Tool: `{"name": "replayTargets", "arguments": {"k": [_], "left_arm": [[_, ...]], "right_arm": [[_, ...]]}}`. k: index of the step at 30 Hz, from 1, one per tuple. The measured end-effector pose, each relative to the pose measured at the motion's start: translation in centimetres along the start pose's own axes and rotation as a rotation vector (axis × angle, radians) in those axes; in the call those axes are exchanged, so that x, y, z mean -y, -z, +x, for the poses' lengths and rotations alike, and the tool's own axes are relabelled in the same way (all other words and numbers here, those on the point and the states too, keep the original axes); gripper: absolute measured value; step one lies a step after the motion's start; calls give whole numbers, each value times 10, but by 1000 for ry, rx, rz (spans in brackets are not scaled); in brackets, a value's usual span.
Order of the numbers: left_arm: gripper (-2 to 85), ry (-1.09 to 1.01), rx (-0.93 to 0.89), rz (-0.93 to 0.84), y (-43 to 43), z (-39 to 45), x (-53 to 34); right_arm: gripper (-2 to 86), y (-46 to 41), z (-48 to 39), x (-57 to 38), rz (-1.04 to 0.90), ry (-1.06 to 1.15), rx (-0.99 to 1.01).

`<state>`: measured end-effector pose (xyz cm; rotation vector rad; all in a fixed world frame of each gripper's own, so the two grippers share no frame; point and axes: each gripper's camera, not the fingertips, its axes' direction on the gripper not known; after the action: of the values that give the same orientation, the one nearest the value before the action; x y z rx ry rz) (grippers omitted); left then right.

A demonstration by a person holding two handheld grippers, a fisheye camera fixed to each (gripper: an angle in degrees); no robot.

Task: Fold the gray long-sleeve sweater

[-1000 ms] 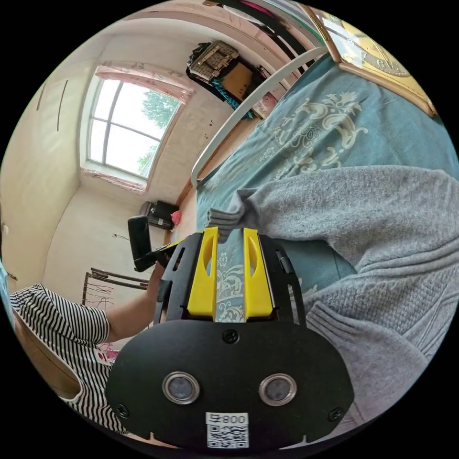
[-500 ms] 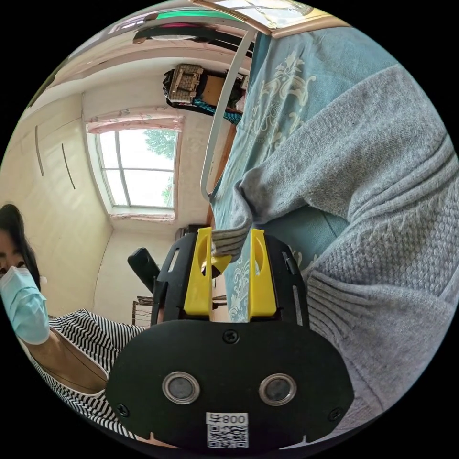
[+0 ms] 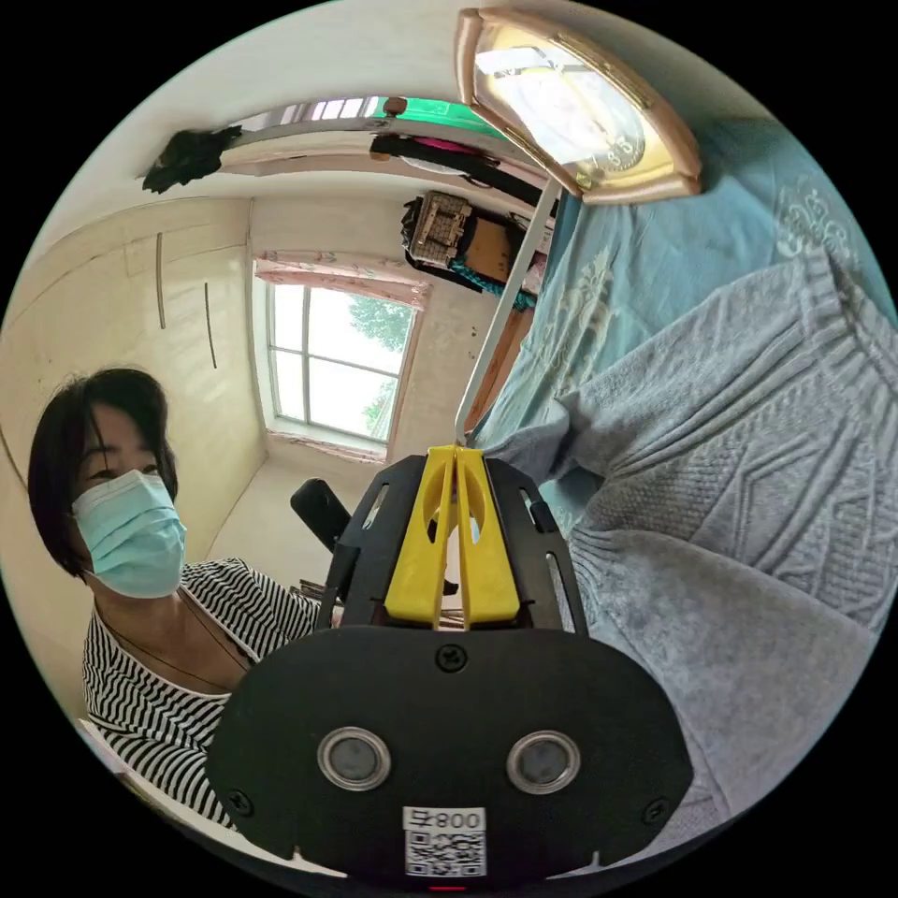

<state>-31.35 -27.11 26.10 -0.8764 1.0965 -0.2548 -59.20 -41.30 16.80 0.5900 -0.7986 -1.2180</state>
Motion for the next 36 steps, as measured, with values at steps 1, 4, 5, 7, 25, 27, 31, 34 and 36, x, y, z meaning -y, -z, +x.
{"name": "replayTargets", "arguments": {"k": [1,4,5,7,25,27,31,34,36], "left_arm": [[25,-7,-17,9,-4,9,8],[23,-48,-103,26,-23,53,43],[23,-60,-122,19,-32,71,55],[22,-91,-173,0,-44,96,71],[21,-248,-333,-222,-134,270,159],[22,-275,-323,-269,-149,286,164],[24,-294,-323,-315,-169,306,169],[25,-297,-331,-334,-179,321,174],[28,-308,-338,-343,-188,334,176]], "right_arm": [[1,27,-5,-9,21,4,-33],[0,92,-10,-37,92,-12,-89],[0,113,-10,-50,115,-28,-122],[-1,142,-10,-72,155,-46,-136],[0,302,5,-252,310,-250,-229],[0,310,9,-267,323,-275,-238],[-1,324,20,-296,353,-332,-210],[-1,329,15,-308,351,-329,-214],[-1,334,11,-316,365,-331,-219]]}}
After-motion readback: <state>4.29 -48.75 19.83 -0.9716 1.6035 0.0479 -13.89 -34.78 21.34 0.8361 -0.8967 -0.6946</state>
